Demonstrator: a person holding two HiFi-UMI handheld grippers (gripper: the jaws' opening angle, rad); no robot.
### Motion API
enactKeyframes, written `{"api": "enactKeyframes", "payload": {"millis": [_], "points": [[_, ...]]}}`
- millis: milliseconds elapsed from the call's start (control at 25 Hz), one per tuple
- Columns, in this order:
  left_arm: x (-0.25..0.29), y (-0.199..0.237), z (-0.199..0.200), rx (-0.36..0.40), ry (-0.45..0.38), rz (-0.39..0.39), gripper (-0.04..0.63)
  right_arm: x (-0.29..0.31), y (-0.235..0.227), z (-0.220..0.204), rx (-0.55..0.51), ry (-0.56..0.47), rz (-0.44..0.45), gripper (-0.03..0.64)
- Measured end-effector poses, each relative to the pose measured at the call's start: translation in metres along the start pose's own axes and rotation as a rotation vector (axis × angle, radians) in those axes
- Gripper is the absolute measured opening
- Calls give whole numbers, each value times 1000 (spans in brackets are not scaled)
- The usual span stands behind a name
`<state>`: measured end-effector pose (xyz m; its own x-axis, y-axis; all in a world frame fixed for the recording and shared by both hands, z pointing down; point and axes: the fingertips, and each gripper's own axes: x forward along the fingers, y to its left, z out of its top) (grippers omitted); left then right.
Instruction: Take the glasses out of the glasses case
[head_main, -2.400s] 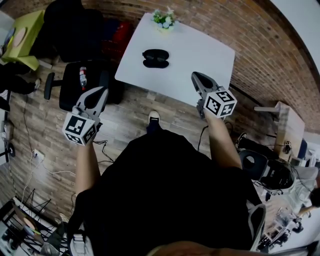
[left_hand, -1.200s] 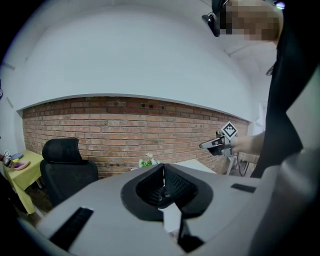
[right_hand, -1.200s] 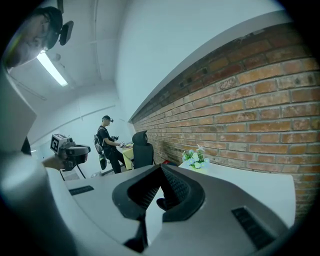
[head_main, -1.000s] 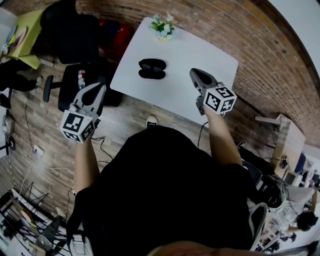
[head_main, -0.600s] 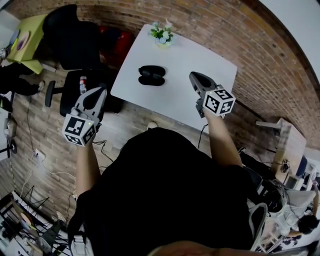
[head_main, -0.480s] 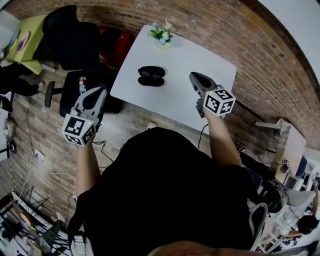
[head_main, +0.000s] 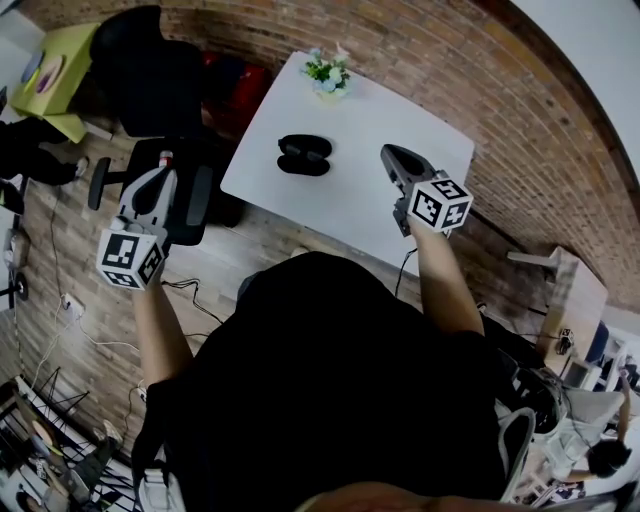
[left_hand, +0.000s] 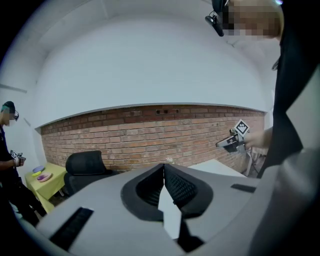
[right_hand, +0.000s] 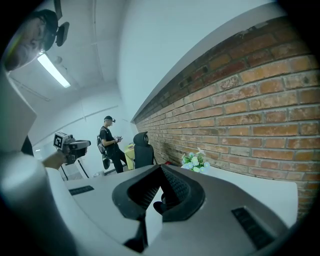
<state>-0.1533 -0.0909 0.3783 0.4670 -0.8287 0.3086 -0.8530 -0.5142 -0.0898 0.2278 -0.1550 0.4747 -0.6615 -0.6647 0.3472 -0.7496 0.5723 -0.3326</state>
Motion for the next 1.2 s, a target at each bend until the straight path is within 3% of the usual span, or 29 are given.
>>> {"api": "enactKeyframes", "payload": {"millis": [400, 840, 1040, 1200], "points": [[-27, 35, 22, 38, -54, 97, 11, -3, 12, 8, -29, 12, 22, 15], [-12, 2, 36, 54, -87, 21, 11, -15, 26, 10, -38, 9, 33, 15], [-7, -6, 36, 115, -59, 17, 11, -16, 22, 5, -25, 11, 23, 15], [-7, -1, 34, 85, -69, 7, 11, -9, 19, 2, -6, 12, 23, 15]]}}
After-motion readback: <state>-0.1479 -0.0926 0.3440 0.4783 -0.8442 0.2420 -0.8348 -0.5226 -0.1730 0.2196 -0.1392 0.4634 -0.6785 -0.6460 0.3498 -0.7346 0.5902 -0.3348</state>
